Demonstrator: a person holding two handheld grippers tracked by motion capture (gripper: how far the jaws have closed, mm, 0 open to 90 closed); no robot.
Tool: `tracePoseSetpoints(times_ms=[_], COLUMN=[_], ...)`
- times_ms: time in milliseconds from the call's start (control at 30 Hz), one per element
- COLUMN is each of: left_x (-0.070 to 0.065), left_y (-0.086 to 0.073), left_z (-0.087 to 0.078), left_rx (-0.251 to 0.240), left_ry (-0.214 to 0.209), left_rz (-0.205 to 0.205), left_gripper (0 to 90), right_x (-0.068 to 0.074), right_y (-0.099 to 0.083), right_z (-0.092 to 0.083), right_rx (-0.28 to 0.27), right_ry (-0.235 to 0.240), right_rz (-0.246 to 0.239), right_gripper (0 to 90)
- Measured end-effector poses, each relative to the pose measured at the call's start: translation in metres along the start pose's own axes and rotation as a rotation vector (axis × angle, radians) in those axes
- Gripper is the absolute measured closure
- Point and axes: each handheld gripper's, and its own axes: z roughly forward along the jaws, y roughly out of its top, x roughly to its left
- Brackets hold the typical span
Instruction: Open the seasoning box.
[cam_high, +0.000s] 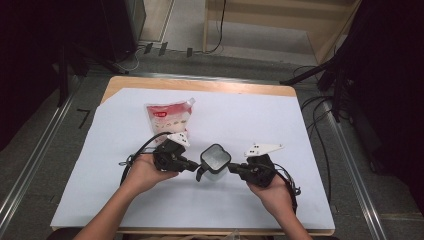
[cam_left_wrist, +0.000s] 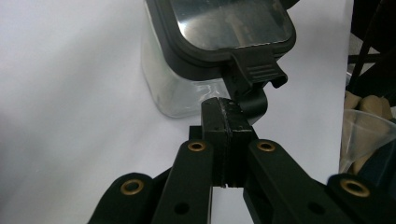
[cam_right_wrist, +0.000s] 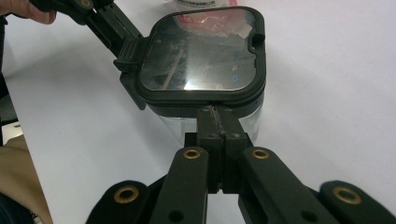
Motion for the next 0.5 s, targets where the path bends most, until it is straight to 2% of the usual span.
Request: tracePoseSetpoints(times_ms=[133, 300, 500], left_x=[-0.0009, -0.0054, -0.0079], left_y=[0.0013, 0.0032, 0.0052], left_z=[0.0029, 0.0049, 0.0093], left_rx=[-0.002, -0.002, -0.012], left_ry=[0.007, 0.025, 0.023], left_rz=[-0.009, 0.003, -0.003], left_gripper=[90.0, 90.0, 90.0], right_x=[-0.0003, -0.0021, -0.0075], right_y=[0.0001, 0.0013, 0.0029], right_z=[0.0001, 0.0003, 0.0014], right_rx=[-0.006, -0.011, -0.023], right_ry=[-0.002, -0.017, -0.037], right_rz=[-0.003, -0.001, 0.023], right_gripper=[90.0, 90.0, 90.0])
